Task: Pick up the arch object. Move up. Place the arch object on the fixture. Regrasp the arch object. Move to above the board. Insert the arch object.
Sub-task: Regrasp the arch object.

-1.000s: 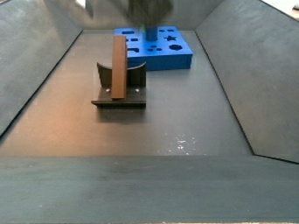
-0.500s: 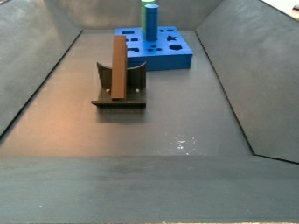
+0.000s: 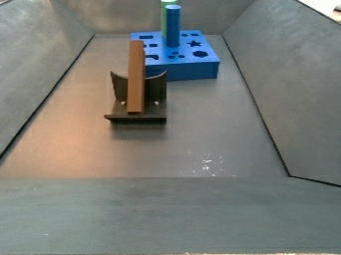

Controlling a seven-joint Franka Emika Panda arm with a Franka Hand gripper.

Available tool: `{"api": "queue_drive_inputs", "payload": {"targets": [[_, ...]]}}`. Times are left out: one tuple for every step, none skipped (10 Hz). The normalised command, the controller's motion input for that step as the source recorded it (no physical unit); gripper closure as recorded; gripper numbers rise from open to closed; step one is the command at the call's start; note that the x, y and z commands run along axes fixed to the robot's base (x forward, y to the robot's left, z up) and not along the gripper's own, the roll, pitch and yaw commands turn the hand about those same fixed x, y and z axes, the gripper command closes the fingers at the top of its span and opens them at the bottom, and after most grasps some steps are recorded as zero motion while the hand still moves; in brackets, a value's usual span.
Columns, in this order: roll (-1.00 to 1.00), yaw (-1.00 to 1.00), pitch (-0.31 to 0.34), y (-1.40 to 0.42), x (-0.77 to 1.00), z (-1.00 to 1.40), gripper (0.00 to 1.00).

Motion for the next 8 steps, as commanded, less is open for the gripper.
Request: {"api": "queue_drive_inputs", "payload": {"targets": [[1.0, 0.01, 0.027, -0.02, 0.01, 0.0, 0.0], [1.0, 0.01, 0.036, -0.02, 0.02, 0.01, 0.0], [1.0, 0.02, 0.044, -0.02, 0.03, 0.01, 0.0], [1.0, 0.02, 0.05, -0.02, 0.04, 0.0, 0.0], [1.0, 0.02, 0.064, -0.03, 0.06, -0.01, 0.0], [1.0, 0.03, 0.076, -0.03, 0.07, -0.01, 0.0], [1.0, 0.03, 0.092, -0.03, 0.08, 0.0, 0.0], [1.0, 0.04, 0.109, -0.04, 0.09, -0.01, 0.0]]}}
